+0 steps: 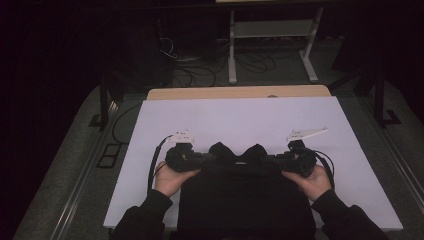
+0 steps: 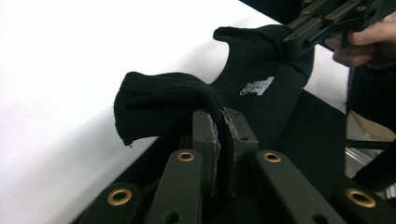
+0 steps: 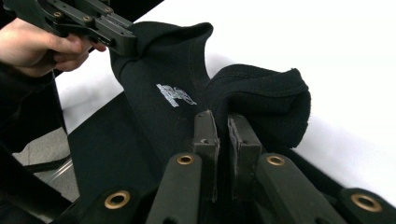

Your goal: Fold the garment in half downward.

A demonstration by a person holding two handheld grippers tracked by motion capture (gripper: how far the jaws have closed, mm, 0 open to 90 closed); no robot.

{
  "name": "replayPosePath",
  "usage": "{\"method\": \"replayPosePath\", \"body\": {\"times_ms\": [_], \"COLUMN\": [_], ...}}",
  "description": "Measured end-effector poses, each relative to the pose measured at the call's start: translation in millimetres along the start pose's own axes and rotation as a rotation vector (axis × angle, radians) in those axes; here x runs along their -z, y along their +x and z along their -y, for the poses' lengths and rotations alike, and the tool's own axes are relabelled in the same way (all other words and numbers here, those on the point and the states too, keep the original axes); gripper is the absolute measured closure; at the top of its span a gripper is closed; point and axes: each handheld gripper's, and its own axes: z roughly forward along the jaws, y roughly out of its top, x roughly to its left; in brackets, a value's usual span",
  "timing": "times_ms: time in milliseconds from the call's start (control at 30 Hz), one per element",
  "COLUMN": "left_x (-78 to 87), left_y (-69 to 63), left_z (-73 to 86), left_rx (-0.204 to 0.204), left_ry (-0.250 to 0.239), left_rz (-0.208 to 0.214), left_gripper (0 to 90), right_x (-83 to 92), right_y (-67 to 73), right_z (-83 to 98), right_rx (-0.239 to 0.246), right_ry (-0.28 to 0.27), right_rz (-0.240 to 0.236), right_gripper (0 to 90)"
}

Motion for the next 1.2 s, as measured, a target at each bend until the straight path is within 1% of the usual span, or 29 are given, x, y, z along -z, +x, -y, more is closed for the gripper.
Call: {"method": "replayPosePath", "body": {"times_ms": [233, 300, 367, 400, 500, 600, 633, 767, 867, 933, 1067, 1167, 1200], "left_x": [-0.9, -0.8, 0.0, 0.6, 0.9, -1.3, -2.2, -3.0, -2.8, -3.1, -4.3, -4.0, -3.8], "left_y": [-9.3, -11.5, -13.6, -14.7, -17.6, -21.0, -22.1, -25.4, -28.4, -31.5, -38.8, -42.4, -43.5], "left_z": [9.8, 12.0, 14.5, 15.5, 19.4, 24.0, 25.3, 28.6, 32.2, 35.5, 41.6, 42.7, 43.1], "left_rx": [-0.009, -0.018, -0.034, -0.041, -0.048, -0.055, -0.059, -0.073, -0.069, -0.067, -0.081, -0.107, -0.103], "left_ry": [0.024, 0.025, 0.021, 0.026, 0.035, 0.055, 0.066, 0.098, 0.116, 0.139, 0.182, 0.195, 0.197], "left_rz": [0.021, 0.015, 0.021, 0.019, 0.012, 0.007, 0.006, 0.004, 0.009, 0.014, 0.022, 0.017, 0.015], "left_gripper": [83.4, 83.4, 83.4, 83.4, 83.4, 83.2, 83.2, 83.2, 83.1, 83.0, 82.8, 82.7, 82.6], "right_x": [-2.8, -4.7, -5.7, -5.5, -5.0, -5.9, -6.6, -9.6, -10.2, -11.0, -11.3, -11.6, -11.8], "right_y": [5.4, 7.0, 8.6, 9.7, 11.8, 13.3, 13.9, 17.6, 20.8, 22.0, 23.7, 25.4, 26.1], "right_z": [11.1, 13.7, 16.3, 17.6, 21.8, 25.7, 26.7, 30.7, 32.9, 35.0, 38.8, 42.0, 43.4], "right_rx": [0.009, 0.001, 0.007, 0.002, 0.012, 0.011, 0.004, 0.003, 0.004, 0.005, 0.008, 0.003, 0.001], "right_ry": [0.029, 0.039, 0.044, 0.049, 0.062, 0.074, 0.089, 0.114, 0.138, 0.148, 0.169, 0.184, 0.194], "right_rz": [-0.006, -0.006, -0.005, -0.007, -0.004, -0.006, -0.007, -0.012, -0.015, -0.014, -0.009, -0.012, -0.014], "right_gripper": [82.1, 82.0, 82.0, 82.0, 81.9, 81.7, 81.7, 81.6, 81.5, 81.4, 81.1, 80.8, 80.7]}}
